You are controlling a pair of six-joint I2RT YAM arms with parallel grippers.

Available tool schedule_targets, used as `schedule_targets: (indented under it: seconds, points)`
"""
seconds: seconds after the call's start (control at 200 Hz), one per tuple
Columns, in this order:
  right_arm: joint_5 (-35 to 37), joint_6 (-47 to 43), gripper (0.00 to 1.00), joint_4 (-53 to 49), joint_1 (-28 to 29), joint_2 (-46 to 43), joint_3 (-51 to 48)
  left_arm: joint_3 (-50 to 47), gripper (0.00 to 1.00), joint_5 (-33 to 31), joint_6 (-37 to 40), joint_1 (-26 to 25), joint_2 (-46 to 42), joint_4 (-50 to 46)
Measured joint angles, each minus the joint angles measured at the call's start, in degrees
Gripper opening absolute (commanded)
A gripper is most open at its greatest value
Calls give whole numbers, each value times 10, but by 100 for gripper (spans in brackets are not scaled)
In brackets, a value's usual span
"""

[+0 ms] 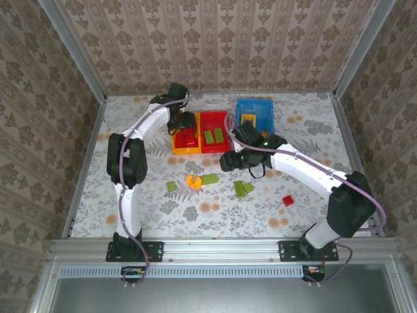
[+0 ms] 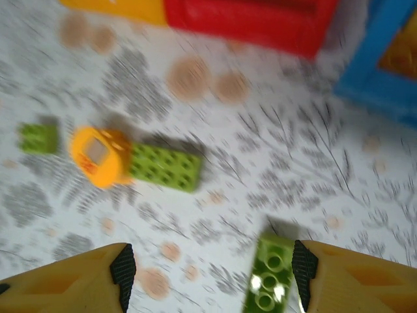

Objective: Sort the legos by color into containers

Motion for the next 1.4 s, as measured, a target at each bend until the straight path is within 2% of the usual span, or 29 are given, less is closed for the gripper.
schedule_targets:
  seconds: [0.19,0.4,0.58,0.94,1.11,1.27,1.4]
  points:
    - [13,2,70,-28,0,67,-16,-80,68,-2,-4,-19,-105,1]
    - [28,1,68,-31,0,120,-14,-189,68,-2,-20,-72,-250,6]
    - [27,2,66,-32,0,155,-11,-265,68,-2,-43,-103,-321,1]
    - [14,10,47,-31,10,161,-18,-312,68,-7,-64,-127,-386,-12]
    - [14,26,32,-24,14,154,-33,-359,68,11,-71,-149,-451,-1]
    - [17,34,27,-29,14,152,-29,-398,69,39,-73,-167,-497,13]
    - [31,34,27,-47,14,148,30,-405,69,47,-73,-183,-520,27]
